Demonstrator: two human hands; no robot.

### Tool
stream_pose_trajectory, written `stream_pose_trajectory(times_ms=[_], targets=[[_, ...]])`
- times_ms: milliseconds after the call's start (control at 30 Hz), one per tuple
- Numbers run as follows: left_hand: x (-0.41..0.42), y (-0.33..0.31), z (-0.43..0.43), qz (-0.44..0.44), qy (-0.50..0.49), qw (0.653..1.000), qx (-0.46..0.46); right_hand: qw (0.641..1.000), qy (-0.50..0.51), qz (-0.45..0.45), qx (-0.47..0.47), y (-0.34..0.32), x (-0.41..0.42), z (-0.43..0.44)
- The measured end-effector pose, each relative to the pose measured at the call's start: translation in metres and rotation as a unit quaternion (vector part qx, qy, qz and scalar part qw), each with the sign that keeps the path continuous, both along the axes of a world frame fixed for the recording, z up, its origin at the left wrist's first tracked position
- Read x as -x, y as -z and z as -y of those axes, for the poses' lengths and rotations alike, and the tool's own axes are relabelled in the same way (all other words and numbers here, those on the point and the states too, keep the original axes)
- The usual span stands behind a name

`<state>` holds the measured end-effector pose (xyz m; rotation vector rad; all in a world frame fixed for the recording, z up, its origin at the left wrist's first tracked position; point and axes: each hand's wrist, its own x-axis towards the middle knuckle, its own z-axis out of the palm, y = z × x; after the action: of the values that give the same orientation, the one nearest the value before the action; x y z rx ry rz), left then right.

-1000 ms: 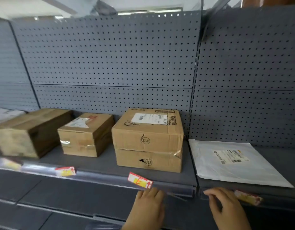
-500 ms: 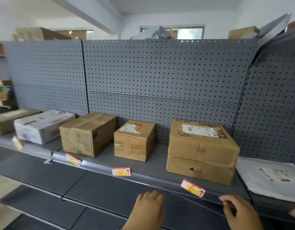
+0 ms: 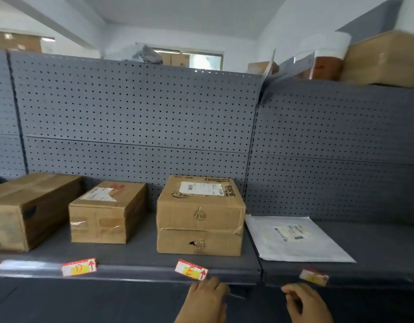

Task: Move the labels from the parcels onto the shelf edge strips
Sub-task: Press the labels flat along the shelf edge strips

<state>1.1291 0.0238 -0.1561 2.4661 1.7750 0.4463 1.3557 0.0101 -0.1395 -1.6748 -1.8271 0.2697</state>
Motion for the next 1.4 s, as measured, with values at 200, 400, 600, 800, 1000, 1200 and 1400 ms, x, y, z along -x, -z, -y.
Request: stream_pose_trajectory(times_ms=[200, 400, 600, 800, 1000, 1200, 1400], targets=[[-0.104, -0.004, -0.043, 0.000, 0.054, 0.999, -0.006, 0.997, 0.062, -0.019, 0.048, 0.024, -0.073, -0.037], [-0.177, -0.008, -0.082, -0.038, 0.078, 0.996, -0.006, 0.995, 0.077, 0.011, 0.063, 0.033, -0.105, -0.068], [-0.220, 0.022, -0.118, -0.009, 0.046, 0.998, -0.034, 0.994, 0.085, 0.017, 0.070, 0.046, -0.122, -0.098], [-0.218, 0.063, -0.121, -0.030, 0.074, 0.990, -0.116, 0.996, 0.056, 0.053, 0.035, 0.059, -0.128, -0.109], [-0.210, 0.075, -0.123, 0.002, 0.112, 0.989, -0.099, 0.994, 0.048, 0.093, -0.016, 0.074, -0.136, -0.112], [-0.196, 0.063, -0.106, 0.008, 0.127, 0.989, -0.075, 0.987, 0.079, 0.129, -0.045, 0.088, -0.125, -0.118], [-0.124, 0.058, -0.081, 0.059, 0.042, 0.988, -0.133, 0.988, -0.001, 0.065, -0.139, 0.083, -0.053, -0.109]])
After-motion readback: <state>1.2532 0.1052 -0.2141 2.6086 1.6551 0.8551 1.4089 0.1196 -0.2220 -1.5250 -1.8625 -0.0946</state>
